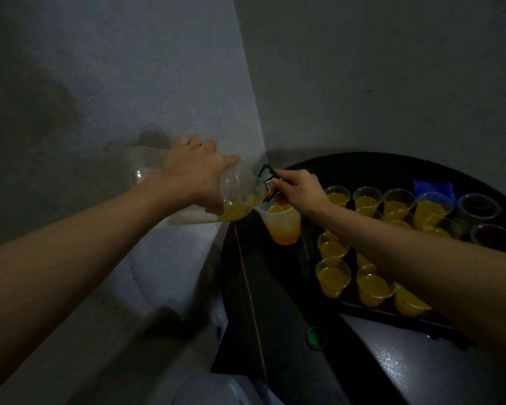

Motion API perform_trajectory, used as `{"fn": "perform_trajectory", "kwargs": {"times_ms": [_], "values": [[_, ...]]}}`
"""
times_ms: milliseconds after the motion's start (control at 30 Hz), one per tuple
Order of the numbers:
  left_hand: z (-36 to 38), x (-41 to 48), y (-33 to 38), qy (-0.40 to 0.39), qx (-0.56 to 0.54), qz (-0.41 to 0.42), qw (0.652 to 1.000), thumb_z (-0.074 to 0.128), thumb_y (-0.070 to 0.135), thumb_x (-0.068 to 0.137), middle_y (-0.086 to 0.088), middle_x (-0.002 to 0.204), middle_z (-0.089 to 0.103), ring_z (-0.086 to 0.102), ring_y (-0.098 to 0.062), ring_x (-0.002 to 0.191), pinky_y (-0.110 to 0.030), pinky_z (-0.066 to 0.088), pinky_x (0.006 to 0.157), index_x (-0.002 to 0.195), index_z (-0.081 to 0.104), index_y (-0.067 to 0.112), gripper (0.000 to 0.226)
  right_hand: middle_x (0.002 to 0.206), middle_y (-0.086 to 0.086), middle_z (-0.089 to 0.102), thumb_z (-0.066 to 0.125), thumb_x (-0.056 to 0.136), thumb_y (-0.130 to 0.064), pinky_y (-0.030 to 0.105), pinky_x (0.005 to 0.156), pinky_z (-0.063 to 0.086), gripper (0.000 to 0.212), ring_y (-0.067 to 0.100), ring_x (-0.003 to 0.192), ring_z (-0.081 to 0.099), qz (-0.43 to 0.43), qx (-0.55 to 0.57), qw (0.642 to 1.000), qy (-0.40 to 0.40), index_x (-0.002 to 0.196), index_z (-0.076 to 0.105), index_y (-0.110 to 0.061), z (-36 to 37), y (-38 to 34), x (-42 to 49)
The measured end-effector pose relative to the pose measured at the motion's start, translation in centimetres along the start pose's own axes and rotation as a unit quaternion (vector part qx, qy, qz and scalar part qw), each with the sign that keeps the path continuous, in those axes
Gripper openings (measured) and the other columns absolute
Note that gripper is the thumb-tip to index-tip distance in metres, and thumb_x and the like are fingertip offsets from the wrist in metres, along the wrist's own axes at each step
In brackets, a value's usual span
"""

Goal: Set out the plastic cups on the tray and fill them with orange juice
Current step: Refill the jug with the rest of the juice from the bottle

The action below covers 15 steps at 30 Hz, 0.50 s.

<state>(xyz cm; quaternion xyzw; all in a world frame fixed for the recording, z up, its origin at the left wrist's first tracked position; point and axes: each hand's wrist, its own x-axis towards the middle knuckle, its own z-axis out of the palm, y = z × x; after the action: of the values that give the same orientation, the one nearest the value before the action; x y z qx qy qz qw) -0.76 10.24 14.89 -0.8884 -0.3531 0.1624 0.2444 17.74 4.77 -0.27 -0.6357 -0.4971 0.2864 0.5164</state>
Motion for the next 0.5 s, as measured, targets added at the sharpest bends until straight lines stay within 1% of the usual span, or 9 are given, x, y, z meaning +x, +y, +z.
{"fn": "perform_trajectory", "kwargs": {"times_ms": [300, 400, 500], "values": [[-0.92, 0.09, 0.07, -0.003, 0.017, 0.005, 1.0, 0.08, 0.061, 0.068, -0.009, 0.138, 0.047, 0.043, -0.031, 0.128, -0.041, 0.035, 0.104, 0.158, 0.021, 0.04, 0.11, 0.092, 0.003, 0.073, 0.051, 0.102, -0.018, 0.027, 0.074, 0.061, 0.032, 0.013, 0.084, 0.073, -0.002, -0.001, 1.0, 0.0, 0.133, 0.061, -0.018, -0.08, 0.0, -0.07], [-0.96, 0.23, 0.2, -0.007, 0.034, 0.007, 0.999, 0.08, 0.061, 0.068, -0.009, 0.141, 0.046, 0.042, -0.031, 0.129, -0.04, 0.034, 0.105, 0.159, 0.019, 0.04, 0.112, 0.09, -0.002, 0.073, 0.052, 0.102, -0.018, 0.025, 0.07, 0.061, 0.028, 0.009, 0.078, 0.072, -0.02, -0.03, 0.999, -0.012, 0.128, 0.063, -0.018, -0.01, 0.13, -0.26], [-0.75, 0.34, 0.39, -0.007, 0.04, 0.011, 0.999, 0.08, 0.061, 0.067, -0.009, 0.14, 0.046, 0.042, -0.03, 0.129, -0.04, 0.034, 0.104, 0.158, 0.019, 0.041, 0.112, 0.09, -0.003, 0.072, 0.051, 0.103, -0.019, 0.026, 0.068, 0.061, 0.025, 0.007, 0.073, 0.071, -0.031, -0.053, 0.998, -0.019, 0.123, 0.066, -0.016, -0.01, 0.23, -0.54]]}}
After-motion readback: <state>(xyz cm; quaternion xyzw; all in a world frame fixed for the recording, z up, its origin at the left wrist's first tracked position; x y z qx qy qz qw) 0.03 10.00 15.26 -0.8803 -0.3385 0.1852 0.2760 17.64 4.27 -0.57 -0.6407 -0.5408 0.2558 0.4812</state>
